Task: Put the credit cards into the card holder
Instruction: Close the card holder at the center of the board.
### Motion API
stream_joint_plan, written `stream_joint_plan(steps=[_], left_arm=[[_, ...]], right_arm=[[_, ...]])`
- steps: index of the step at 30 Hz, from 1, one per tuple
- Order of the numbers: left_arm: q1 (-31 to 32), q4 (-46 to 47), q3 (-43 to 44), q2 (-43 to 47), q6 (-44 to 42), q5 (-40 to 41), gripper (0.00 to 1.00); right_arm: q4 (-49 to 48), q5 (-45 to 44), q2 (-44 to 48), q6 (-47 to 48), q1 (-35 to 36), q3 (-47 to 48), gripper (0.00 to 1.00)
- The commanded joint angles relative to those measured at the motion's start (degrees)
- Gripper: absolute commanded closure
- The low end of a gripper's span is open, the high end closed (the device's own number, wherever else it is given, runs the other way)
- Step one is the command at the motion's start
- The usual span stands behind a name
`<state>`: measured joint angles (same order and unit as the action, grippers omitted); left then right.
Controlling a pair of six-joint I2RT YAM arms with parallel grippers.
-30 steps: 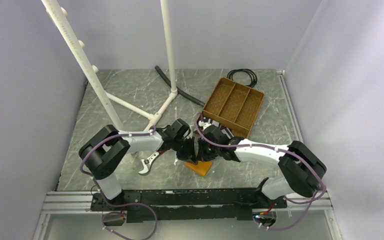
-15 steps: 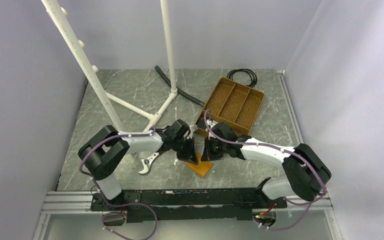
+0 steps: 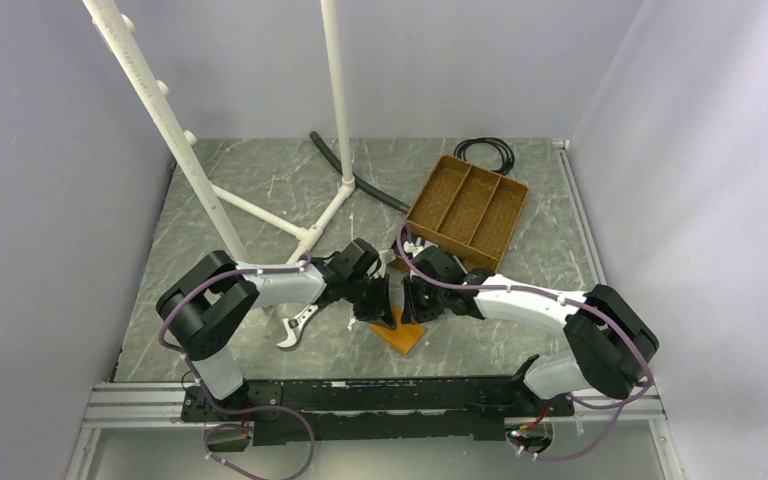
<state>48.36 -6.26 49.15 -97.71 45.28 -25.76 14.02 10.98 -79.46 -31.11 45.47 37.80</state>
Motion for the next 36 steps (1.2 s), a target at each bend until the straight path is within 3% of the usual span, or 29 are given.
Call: stream_joint_plan(steps=[1, 9, 24, 30, 36], left_arm=[[0.30, -2.45, -0.69, -1.08, -1.17, 2.51, 1.00], [-0.04, -1.76, -1.55, -0.32, -0.57, 2.56, 1.00], [-0.87, 2.69, -4.79, -0.80, 1.02, 1.85, 1.00], [-0.90, 3.12, -5.41, -0.12, 1.02, 1.84, 1.00], [-0.90, 3.39, -5.81, 0.24, 0.83, 1.81, 1.00]], right_arm=[[9.29, -8.55, -0.97, 0.97, 1.65, 0.61, 1.00], [8.84, -8.08, -5.13, -0.77, 7.41, 2.79, 1.00], [4.26, 2.40, -9.79, -10.84, 8.14, -0.77, 0.97], [2.81, 6.25, -11.59, -14.63, 7.68, -1.77, 0.92], [2.67, 7.51, -10.26, -14.72, 6.87, -3.11, 0.77]])
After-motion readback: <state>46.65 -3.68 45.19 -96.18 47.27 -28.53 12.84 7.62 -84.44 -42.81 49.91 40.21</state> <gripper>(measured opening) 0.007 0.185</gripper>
